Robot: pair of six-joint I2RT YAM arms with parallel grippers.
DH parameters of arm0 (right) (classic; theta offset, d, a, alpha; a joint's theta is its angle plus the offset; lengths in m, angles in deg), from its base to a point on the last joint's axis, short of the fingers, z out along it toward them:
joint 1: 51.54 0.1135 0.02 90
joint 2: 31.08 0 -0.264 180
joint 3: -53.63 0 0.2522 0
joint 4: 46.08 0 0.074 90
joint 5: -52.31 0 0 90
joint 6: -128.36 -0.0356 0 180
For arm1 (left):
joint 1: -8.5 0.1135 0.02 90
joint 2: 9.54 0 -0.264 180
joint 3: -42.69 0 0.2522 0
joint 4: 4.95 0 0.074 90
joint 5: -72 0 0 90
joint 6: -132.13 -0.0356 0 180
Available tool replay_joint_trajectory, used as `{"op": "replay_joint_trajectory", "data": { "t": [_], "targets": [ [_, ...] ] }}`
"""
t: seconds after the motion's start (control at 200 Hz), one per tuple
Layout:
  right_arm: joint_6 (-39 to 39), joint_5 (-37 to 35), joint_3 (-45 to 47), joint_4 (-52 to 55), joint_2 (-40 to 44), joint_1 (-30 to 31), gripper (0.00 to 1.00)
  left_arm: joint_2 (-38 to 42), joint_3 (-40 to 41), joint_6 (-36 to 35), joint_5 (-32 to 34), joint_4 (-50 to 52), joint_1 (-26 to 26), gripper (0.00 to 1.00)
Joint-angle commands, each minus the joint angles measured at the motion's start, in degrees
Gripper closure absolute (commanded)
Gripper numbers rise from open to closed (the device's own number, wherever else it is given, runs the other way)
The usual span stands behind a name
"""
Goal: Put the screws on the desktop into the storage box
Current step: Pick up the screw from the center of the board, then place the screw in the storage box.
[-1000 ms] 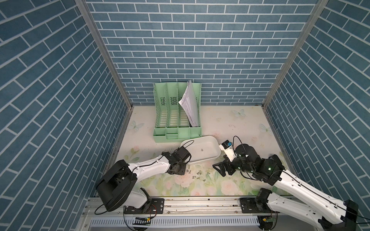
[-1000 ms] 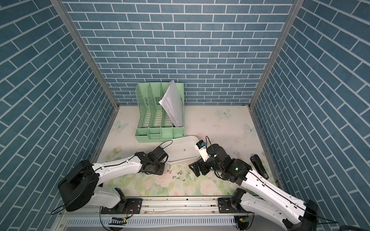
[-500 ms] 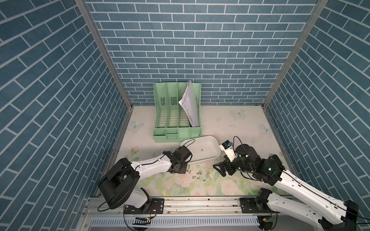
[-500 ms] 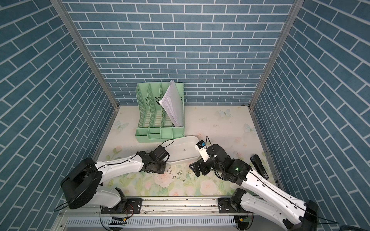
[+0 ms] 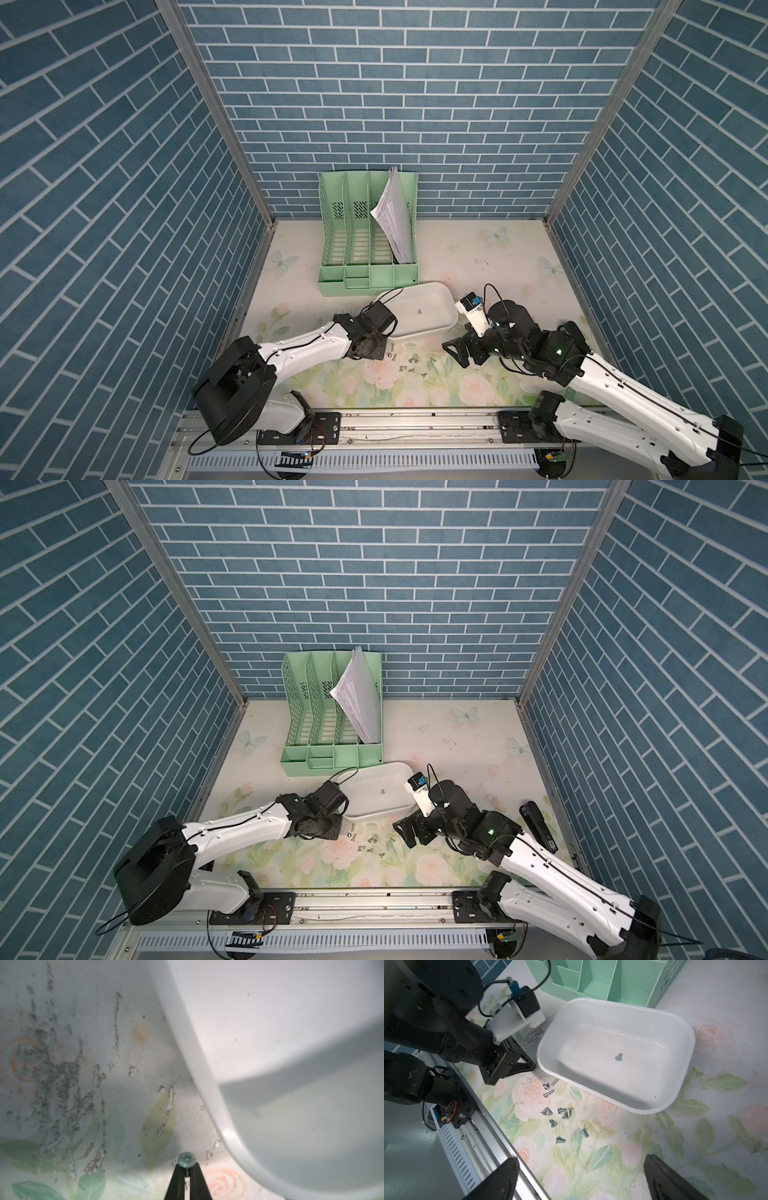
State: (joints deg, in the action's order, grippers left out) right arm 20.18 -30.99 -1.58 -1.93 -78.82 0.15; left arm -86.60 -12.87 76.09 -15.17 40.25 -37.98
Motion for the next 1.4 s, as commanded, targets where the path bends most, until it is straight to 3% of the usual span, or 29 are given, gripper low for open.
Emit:
{"op": "replay_joint_trajectory", "data": {
  "t": [0.0,0.255,0.59,0.845,0.965,1.29,1.395],
  "targets": [
    [-1.07,-0.66,0.67,-0.83,0.29,-0.18,0.02,3.50,-2.90,0.66,0.74,3.56,-0.37,0.92],
    [-0.99,-0.90,0.53,-1.04,0.46,-0.17,0.02,6.94,-7.70,0.09,-2.80,1.38,-0.34,0.92],
    [-1.68,-1.34,0.67,-0.64,1.47,-0.18,0.02,-1.31,-12.03,-2.02,-2.27,-2.52,-0.28,0.90],
    [-2.22,-1.41,1.20,-0.25,1.52,-0.20,0.02,-2.23,-13.64,-3.07,-1.78,-2.25,-0.19,0.58],
    [-2.39,-2.03,0.94,0.64,0.54,-0.18,0.02,-1.20,-14.10,-3.36,-1.56,-0.78,-0.11,0.49],
    [-4.21,-7.70,1.87,0.75,-4.99,0.58,0.03,7.82,-12.96,-4.54,-4.20,2.19,0.42,0.04],
    [-4.92,-10.10,2.44,-0.27,-7.51,2.29,0.04,11.85,-12.13,-5.03,-6.97,2.40,0.67,0.00]
  ]
}}
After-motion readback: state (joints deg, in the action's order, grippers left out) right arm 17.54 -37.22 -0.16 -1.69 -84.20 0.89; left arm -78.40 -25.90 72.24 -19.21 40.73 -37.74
